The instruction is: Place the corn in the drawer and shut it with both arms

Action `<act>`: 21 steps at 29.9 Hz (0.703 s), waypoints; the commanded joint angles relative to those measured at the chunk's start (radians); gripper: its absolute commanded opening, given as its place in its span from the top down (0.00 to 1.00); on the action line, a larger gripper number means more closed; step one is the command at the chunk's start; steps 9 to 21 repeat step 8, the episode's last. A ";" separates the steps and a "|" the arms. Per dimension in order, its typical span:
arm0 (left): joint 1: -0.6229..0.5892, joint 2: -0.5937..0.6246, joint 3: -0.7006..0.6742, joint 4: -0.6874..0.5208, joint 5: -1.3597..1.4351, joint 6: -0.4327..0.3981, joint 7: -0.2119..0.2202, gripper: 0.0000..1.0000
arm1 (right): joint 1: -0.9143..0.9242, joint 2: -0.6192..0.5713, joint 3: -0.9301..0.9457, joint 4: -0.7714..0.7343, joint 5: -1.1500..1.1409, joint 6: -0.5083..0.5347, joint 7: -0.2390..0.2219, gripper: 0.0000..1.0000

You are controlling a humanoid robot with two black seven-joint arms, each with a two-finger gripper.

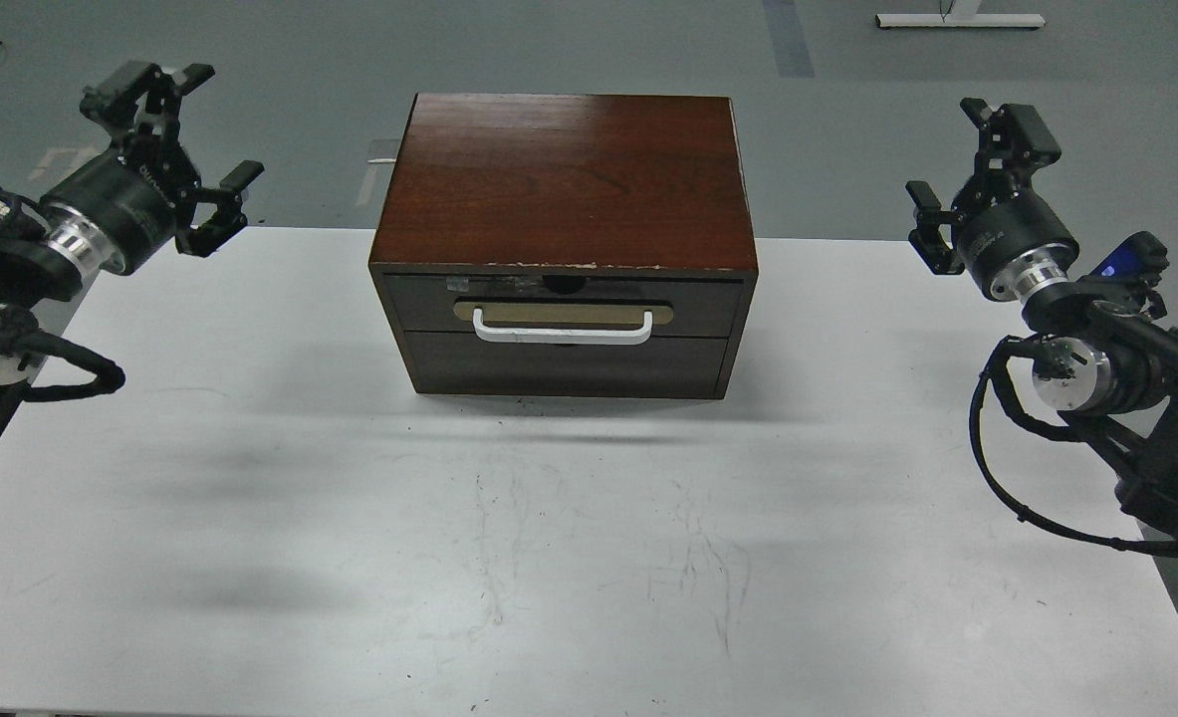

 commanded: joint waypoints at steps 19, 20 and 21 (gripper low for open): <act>0.079 -0.035 0.002 -0.004 -0.018 -0.036 0.005 0.02 | -0.014 0.041 0.003 0.007 0.000 0.038 0.001 0.00; 0.079 -0.035 0.002 -0.004 -0.018 -0.036 0.005 0.02 | -0.014 0.041 0.003 0.007 0.000 0.038 0.001 0.00; 0.079 -0.035 0.002 -0.004 -0.018 -0.036 0.005 0.02 | -0.014 0.041 0.003 0.007 0.000 0.038 0.001 0.00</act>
